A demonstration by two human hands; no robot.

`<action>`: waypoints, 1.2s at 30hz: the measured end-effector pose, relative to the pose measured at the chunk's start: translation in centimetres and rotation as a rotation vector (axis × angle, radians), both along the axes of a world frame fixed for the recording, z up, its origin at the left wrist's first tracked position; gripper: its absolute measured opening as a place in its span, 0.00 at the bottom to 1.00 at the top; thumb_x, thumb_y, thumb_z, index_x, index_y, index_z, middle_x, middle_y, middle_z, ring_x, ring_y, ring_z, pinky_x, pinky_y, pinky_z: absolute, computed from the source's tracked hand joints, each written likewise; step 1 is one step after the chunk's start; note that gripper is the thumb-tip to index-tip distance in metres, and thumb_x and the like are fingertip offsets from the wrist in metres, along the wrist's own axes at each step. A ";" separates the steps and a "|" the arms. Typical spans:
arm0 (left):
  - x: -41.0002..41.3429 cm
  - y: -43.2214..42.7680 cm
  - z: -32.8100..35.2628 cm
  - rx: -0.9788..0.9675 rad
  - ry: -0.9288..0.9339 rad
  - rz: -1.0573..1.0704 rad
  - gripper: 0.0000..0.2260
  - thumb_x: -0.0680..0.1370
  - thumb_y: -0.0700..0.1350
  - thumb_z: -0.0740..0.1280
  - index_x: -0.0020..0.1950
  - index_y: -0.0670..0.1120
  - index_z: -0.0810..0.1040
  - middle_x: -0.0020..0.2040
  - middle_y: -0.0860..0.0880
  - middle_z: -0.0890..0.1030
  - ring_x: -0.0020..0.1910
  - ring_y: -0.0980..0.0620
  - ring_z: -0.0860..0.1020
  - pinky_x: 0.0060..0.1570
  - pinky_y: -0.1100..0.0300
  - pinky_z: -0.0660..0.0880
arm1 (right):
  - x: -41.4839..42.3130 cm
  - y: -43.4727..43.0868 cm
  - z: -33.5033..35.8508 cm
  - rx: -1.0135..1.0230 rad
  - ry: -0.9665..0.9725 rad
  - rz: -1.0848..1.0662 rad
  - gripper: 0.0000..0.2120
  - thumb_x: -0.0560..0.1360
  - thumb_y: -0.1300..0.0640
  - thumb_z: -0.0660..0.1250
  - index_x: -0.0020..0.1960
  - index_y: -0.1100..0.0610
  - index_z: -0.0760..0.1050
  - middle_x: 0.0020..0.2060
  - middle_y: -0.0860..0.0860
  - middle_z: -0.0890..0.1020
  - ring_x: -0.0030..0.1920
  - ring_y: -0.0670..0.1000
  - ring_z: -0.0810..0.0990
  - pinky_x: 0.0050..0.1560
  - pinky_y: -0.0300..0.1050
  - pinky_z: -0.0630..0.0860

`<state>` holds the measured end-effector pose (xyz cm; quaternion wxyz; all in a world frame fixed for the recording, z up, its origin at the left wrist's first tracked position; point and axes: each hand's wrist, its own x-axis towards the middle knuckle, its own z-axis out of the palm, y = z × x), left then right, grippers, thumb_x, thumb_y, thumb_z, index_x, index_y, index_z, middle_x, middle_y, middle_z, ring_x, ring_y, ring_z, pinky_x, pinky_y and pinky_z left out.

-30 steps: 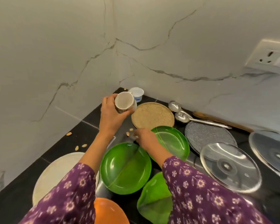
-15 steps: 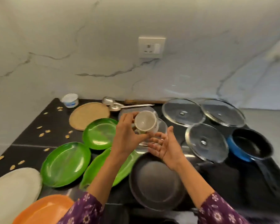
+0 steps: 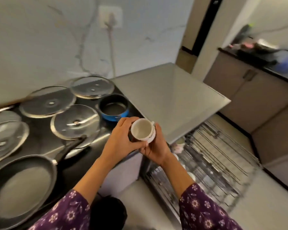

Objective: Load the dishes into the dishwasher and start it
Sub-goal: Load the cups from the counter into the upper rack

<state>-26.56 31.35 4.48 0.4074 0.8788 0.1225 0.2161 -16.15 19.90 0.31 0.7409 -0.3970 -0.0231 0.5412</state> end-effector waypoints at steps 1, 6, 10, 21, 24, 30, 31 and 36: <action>1.4 -1.8 -0.6 0.014 0.024 -0.054 0.34 0.61 0.55 0.79 0.64 0.57 0.69 0.58 0.63 0.70 0.57 0.68 0.71 0.53 0.75 0.68 | 1.3 -2.3 -0.6 -0.019 -0.005 -0.046 0.32 0.78 0.34 0.48 0.60 0.57 0.76 0.45 0.57 0.80 0.37 0.51 0.76 0.32 0.41 0.75; 7.4 -8.9 -4.0 0.173 0.212 -0.274 0.35 0.69 0.62 0.72 0.71 0.52 0.65 0.66 0.55 0.70 0.63 0.57 0.71 0.59 0.58 0.72 | 6.2 -14.1 -3.6 -0.154 -0.045 -0.323 0.25 0.78 0.39 0.51 0.55 0.57 0.76 0.40 0.57 0.80 0.32 0.52 0.78 0.31 0.41 0.75; 12.1 -11.7 -7.0 0.337 0.268 -0.395 0.20 0.76 0.51 0.67 0.66 0.47 0.72 0.61 0.49 0.75 0.61 0.50 0.73 0.58 0.56 0.71 | 9.9 -20.8 -6.7 -0.397 -0.112 -0.561 0.13 0.78 0.49 0.60 0.55 0.56 0.75 0.43 0.57 0.80 0.36 0.52 0.80 0.32 0.44 0.77; 23.6 -12.7 -13.7 0.654 0.239 -0.616 0.13 0.78 0.39 0.63 0.63 0.43 0.76 0.63 0.44 0.76 0.63 0.45 0.72 0.66 0.55 0.67 | 19.3 -22.8 -18.0 -1.145 -1.013 -0.158 0.28 0.67 0.53 0.74 0.64 0.51 0.68 0.60 0.54 0.72 0.55 0.51 0.72 0.56 0.47 0.71; 24.9 -11.4 -14.8 0.707 0.317 -0.654 0.18 0.79 0.40 0.61 0.70 0.44 0.70 0.70 0.45 0.69 0.70 0.45 0.64 0.72 0.54 0.59 | 21.2 -21.8 -20.4 -1.149 -1.096 0.003 0.31 0.66 0.54 0.75 0.65 0.52 0.66 0.61 0.54 0.71 0.58 0.55 0.73 0.59 0.50 0.73; 25.2 -10.4 -16.1 0.589 0.239 -0.617 0.17 0.78 0.34 0.59 0.66 0.40 0.74 0.68 0.45 0.73 0.68 0.47 0.67 0.71 0.57 0.61 | 24.2 -19.7 -24.0 -1.198 -1.138 0.179 0.35 0.66 0.58 0.77 0.68 0.56 0.65 0.62 0.56 0.72 0.59 0.57 0.75 0.62 0.49 0.74; 25.3 -10.4 -16.2 0.580 0.228 -0.617 0.17 0.78 0.33 0.60 0.66 0.40 0.75 0.67 0.44 0.73 0.67 0.46 0.68 0.71 0.56 0.62 | 24.5 -19.4 -24.5 -1.189 -1.146 0.202 0.35 0.66 0.59 0.76 0.68 0.57 0.65 0.63 0.57 0.72 0.60 0.57 0.75 0.63 0.49 0.73; 25.6 -10.2 -16.6 0.566 0.207 -0.633 0.19 0.75 0.29 0.60 0.64 0.39 0.76 0.65 0.43 0.75 0.67 0.44 0.69 0.70 0.58 0.60 | 25.1 -17.9 -26.6 -1.156 -1.174 0.279 0.35 0.67 0.62 0.75 0.70 0.58 0.63 0.64 0.58 0.70 0.62 0.58 0.73 0.64 0.49 0.72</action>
